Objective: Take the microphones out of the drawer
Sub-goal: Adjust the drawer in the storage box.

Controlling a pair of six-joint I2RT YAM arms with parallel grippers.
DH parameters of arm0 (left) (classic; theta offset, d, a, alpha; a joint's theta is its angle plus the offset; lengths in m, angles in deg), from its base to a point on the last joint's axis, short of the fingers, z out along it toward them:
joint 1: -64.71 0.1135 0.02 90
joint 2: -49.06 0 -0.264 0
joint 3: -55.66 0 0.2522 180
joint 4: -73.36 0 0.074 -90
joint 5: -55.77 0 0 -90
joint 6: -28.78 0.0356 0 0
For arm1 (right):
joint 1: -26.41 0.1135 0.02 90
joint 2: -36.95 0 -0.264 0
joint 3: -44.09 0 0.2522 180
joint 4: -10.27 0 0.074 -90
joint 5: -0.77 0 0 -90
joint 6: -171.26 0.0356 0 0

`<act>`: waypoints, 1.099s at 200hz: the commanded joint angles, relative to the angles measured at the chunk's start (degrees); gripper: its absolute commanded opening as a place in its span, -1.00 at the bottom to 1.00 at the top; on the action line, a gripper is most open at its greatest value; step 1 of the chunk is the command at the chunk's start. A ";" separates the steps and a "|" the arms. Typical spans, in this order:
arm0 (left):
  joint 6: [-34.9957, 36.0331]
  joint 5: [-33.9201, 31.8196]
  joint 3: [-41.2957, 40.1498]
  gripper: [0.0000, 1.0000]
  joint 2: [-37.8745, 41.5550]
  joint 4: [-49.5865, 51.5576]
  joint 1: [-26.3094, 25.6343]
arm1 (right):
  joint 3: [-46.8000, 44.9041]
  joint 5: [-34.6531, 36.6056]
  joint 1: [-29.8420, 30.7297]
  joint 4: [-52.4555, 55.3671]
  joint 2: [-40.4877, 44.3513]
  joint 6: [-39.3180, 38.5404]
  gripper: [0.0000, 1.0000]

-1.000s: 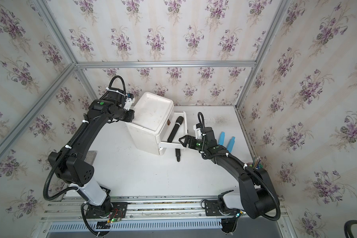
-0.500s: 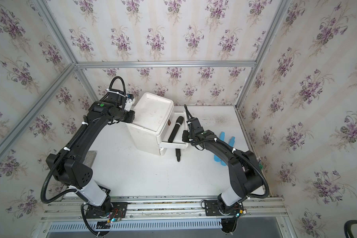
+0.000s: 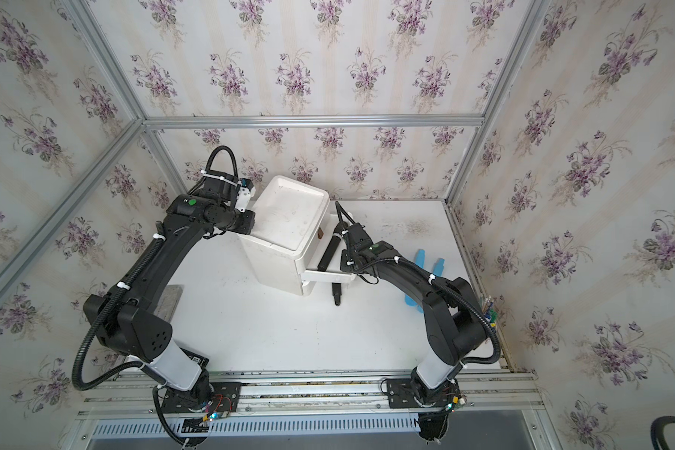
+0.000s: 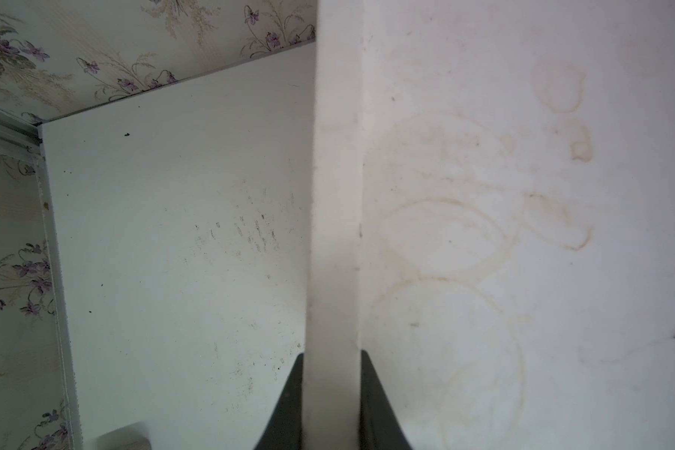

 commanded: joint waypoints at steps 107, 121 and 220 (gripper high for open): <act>-1.73 2.98 -0.62 -0.71 -0.28 3.89 -4.86 | 9.98 10.88 11.61 -7.79 0.06 14.65 -1.00; -1.86 3.14 -0.60 -0.71 -0.25 3.82 -4.88 | 8.11 11.87 12.37 -10.04 0.91 16.45 -1.00; -1.72 2.21 -0.64 -0.71 0.32 3.66 -4.93 | -0.83 10.48 13.73 -17.84 4.26 18.14 -0.46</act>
